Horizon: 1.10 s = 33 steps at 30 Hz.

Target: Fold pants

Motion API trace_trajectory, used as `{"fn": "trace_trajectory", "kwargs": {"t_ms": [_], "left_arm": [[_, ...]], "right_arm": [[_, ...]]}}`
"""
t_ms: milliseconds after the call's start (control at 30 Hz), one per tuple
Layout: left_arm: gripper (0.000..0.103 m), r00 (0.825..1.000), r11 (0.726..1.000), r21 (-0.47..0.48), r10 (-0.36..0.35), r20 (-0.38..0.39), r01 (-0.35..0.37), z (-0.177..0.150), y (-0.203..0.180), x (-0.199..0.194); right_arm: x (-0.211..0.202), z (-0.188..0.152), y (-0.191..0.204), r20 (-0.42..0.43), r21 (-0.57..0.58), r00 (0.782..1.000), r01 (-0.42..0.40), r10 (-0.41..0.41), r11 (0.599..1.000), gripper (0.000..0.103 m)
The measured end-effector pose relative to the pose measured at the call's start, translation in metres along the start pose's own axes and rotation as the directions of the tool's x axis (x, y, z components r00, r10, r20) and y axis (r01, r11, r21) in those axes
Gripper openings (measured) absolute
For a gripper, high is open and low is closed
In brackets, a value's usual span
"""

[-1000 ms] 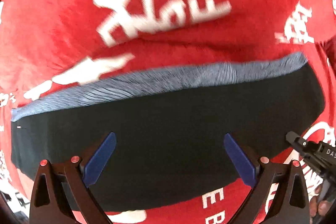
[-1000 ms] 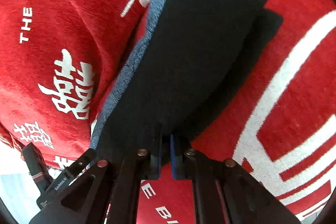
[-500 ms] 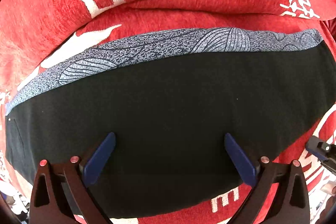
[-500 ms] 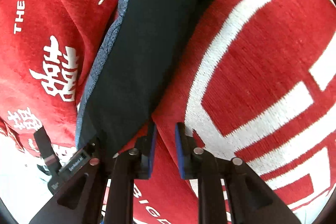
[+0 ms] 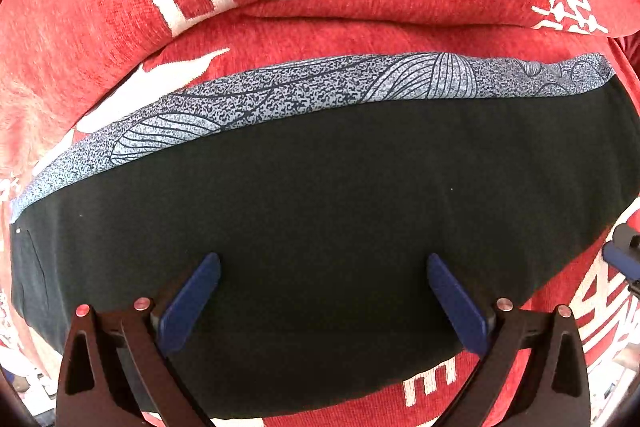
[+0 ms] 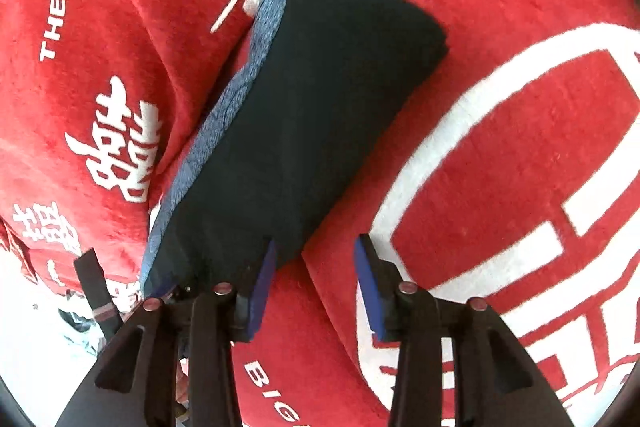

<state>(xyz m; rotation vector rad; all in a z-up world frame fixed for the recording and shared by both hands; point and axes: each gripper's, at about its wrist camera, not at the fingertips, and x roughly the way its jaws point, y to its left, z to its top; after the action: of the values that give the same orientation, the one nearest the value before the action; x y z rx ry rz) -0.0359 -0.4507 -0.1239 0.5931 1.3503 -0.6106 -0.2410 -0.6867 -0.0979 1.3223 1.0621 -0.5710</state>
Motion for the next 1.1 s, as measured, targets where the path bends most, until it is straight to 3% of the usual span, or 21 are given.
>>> {"fn": "trace_trajectory", "kwargs": {"t_ms": [133, 233, 333, 467, 533, 633, 700, 733, 800, 900, 1000, 1100], "left_arm": [[0.103, 1.0, 1.0, 0.001, -0.008, -0.024, 0.008, 0.005, 0.0, -0.001], [0.103, 0.999, 1.0, -0.003, -0.02, -0.033, 0.02, 0.012, -0.001, -0.006], [0.103, 0.999, 0.999, 0.0, -0.043, 0.003, 0.043, 0.023, -0.008, -0.018], [0.103, 0.996, 0.997, 0.012, -0.076, 0.045, 0.076, 0.043, -0.028, -0.032], [0.103, 0.995, 0.997, 0.019, -0.082, 0.056, 0.081, 0.05, -0.036, -0.033], [0.103, 0.997, 0.997, 0.036, -0.071, 0.013, 0.071, 0.056, -0.051, -0.016], [0.103, 0.998, 0.995, 0.097, -0.003, -0.058, 0.009, 0.052, -0.061, 0.013], [0.103, 1.0, 0.992, 0.128, 0.014, -0.01, -0.012, 0.05, -0.065, 0.008], [0.103, 1.0, 0.987, 0.164, 0.008, -0.008, -0.006, 0.049, -0.071, 0.004], [0.103, 1.0, 0.994, 0.102, -0.022, -0.013, 0.024, 0.053, -0.066, -0.001], [0.103, 0.999, 0.998, 0.054, -0.034, 0.034, 0.033, 0.066, -0.064, -0.01], [0.103, 0.996, 0.999, 0.043, 0.004, 0.084, -0.008, 0.086, -0.066, -0.011]], "right_arm": [[-0.005, 0.005, -0.002, 0.016, 0.006, 1.0, 0.008, -0.008, 1.0, 0.044], [-0.02, 0.011, 0.002, 0.096, -0.005, 0.994, 0.053, -0.052, 0.999, 0.044], [-0.036, 0.024, 0.001, 0.196, 0.028, 0.975, 0.105, -0.108, 0.994, 0.044], [-0.039, 0.046, -0.008, 0.219, 0.092, 0.971, 0.073, -0.092, 0.993, 0.043], [-0.04, 0.052, -0.007, 0.218, 0.083, 0.971, 0.081, -0.098, 0.993, 0.016], [-0.037, 0.052, -0.016, 0.216, 0.116, 0.97, 0.089, -0.112, 0.989, 0.016], [-0.036, 0.049, -0.026, 0.226, 0.142, 0.971, 0.051, -0.082, 0.989, 0.015], [-0.037, 0.048, -0.027, 0.231, 0.144, 0.97, 0.038, -0.071, 0.989, 0.016], [-0.038, 0.044, -0.025, 0.222, 0.131, 0.974, 0.012, -0.041, 0.991, 0.022], [-0.037, 0.035, -0.028, 0.18, 0.113, 0.982, -0.073, 0.052, 0.991, 0.026], [-0.031, 0.023, -0.031, 0.144, 0.107, 0.987, -0.092, 0.076, 0.99, 0.034], [-0.025, 0.018, -0.034, 0.133, 0.101, 0.988, -0.095, 0.081, 0.99, 0.034]]}}
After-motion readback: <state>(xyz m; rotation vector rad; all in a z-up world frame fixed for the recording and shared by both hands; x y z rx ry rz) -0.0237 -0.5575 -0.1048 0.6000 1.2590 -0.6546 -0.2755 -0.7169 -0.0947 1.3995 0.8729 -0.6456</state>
